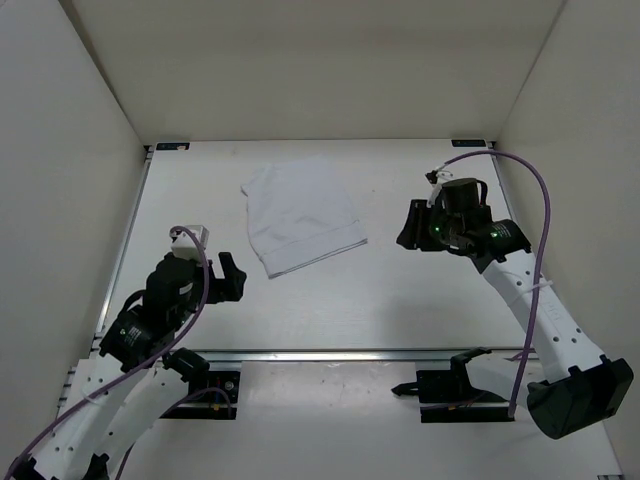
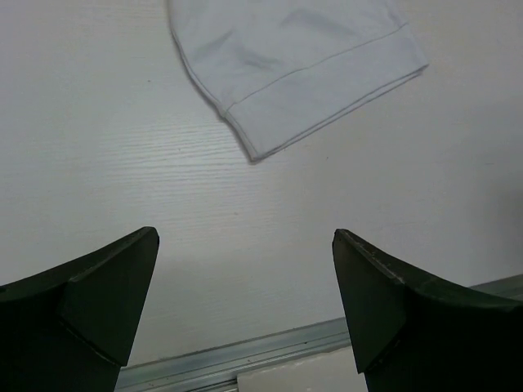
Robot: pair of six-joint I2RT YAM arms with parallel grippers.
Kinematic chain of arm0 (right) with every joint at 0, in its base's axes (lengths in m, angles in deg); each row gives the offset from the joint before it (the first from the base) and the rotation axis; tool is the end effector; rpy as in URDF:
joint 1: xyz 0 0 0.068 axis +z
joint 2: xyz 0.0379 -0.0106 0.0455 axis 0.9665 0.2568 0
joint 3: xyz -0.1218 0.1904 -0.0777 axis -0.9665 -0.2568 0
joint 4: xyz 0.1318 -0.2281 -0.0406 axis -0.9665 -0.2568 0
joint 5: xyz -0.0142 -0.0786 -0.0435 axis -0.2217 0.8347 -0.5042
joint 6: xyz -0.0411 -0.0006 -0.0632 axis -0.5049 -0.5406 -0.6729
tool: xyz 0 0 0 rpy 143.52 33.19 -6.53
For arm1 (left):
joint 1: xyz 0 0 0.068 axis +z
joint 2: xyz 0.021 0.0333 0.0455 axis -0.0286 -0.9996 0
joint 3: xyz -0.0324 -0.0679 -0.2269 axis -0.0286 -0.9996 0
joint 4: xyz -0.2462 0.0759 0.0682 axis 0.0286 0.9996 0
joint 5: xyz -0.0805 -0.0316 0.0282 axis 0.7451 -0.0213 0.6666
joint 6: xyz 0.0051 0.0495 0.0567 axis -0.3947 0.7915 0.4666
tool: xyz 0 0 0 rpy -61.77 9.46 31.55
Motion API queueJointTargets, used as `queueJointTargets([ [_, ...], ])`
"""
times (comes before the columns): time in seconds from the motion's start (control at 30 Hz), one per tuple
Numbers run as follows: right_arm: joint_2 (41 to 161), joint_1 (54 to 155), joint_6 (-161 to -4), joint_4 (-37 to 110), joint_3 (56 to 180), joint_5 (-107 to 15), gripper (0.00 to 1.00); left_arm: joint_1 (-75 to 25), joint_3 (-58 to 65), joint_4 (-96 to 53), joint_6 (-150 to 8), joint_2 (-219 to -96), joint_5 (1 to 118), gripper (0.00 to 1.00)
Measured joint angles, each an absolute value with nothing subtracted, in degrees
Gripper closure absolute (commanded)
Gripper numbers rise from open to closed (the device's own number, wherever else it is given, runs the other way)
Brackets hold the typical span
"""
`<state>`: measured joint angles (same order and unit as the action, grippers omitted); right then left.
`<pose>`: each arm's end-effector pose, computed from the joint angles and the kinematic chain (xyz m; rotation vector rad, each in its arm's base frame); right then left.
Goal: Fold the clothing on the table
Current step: Flatten the skirt out
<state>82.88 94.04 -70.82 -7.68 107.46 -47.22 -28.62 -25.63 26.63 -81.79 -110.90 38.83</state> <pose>0.2475 0.0946 0.2933 -0.0847 2.3598 0.4947 0.1471 -0.0699 0.2733 0.0202 2.1200 -0.3184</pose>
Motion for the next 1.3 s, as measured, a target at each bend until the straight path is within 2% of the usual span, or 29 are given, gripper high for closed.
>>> queueJointTargets([
  [0.07, 82.8, 93.7, -70.4, -7.7, 107.0, -47.2, 0.51, -28.8, -24.5, 26.5, -80.5, -111.6, 39.6, 0.02],
  [0.13, 83.4, 93.7, -70.5, -7.8, 107.0, -47.2, 0.49, -28.9, -23.0, 25.1, -77.5, -112.6, 41.3, 0.01],
  [0.23, 85.0, 95.0, -70.9, -7.9, 107.8, -47.4, 0.48, -28.6, -22.2, 17.7, -73.2, -112.4, 43.5, 0.01],
  [0.27, 85.7, 95.1, -70.9, -7.8, 108.4, -47.5, 0.55, -28.4, -22.5, 14.2, -72.2, -112.0, 44.5, 0.03],
  [0.3, 86.2, 95.4, -70.9, -7.6, 108.9, -47.7, 0.64, -28.0, -22.7, 10.3, -71.3, -111.8, 45.7, 0.35],
  [0.33, 86.6, 95.3, -71.0, -7.3, 109.3, -48.0, 0.85, -27.7, -22.7, 7.4, -70.9, -111.9, 46.9, 0.52],
  [0.37, 87.0, 95.3, -71.2, -7.2, 109.7, -47.9, 0.99, -27.4, -22.7, 4.6, -70.2, -112.4, 48.2, 0.83],
  [0.4, 87.3, 95.3, -71.0, -7.1, 110.0, -47.7, 1.0, -27.2, -23.0, 1.1, -69.9, -113.3, 49.4, 0.96],
  [0.43, 87.7, 95.3, -70.7, -6.9, 110.2, -47.3, 0.95, -27.2, -23.5, -1.6, -69.7, -114.2, 50.2, 0.98],
  [0.47, 88.1, 95.3, -70.6, -6.8, 110.3, -46.9, 0.83, -27.0, -24.4, -4.2, -69.5, -115.4, 51.3, 1.0],
  [0.53, 88.8, 95.3, -70.6, -6.1, 110.3, -46.5, 0.73, -26.3, -26.0, -7.3, -69.3, -118.1, 54.0, 1.0],
  [0.57, 89.1, 95.2, -70.8, -5.1, 110.1, -46.6, 0.72, -25.8, -26.2, -7.9, -69.8, -120.3, 55.0, 0.88],
  [0.6, 89.5, 95.0, -71.0, -4.2, 110.0, -46.7, 0.66, -25.4, -26.0, -8.2, -70.6, -122.8, 55.5, 0.61],
  [0.63, 90.1, 94.8, -71.2, -3.5, 109.9, -47.1, 0.64, -25.1, -25.2, -7.8, -71.3, -125.9, 56.1, 0.46],
  [0.67, 91.2, 94.5, -71.5, -2.7, 109.9, -47.5, 0.58, -25.0, -24.2, -7.2, -72.4, -129.0, 56.9, 0.44],
  [0.7, 92.5, 94.2, -71.9, -1.8, 109.9, -47.8, 0.56, -25.0, -23.4, -6.9, -73.9, -132.4, 57.4, 0.45],
  [0.77, 96.2, 93.7, -73.0, -0.2, 109.9, -48.4, 0.56, -25.9, -24.4, -7.0, -76.1, -136.5, 57.4, 0.36],
  [0.9, 106.3, 92.6, -75.0, 3.4, 110.1, -50.2, 0.55, -27.0, -30.7, -5.4, -81.9, -136.2, 56.6, 0.36],
  [1.0, 113.4, 91.6, -76.5, 4.3, 111.7, -51.7, 0.54, -23.2, -31.4, -4.0, -86.1, -138.0, 55.9, 0.34],
  [1.3, 127.8, 91.2, -80.3, 6.4, 123.2, -53.0, 0.53, -22.1, -27.1, -2.6, -93.6, -156.8, 52.6, 0.34],
])
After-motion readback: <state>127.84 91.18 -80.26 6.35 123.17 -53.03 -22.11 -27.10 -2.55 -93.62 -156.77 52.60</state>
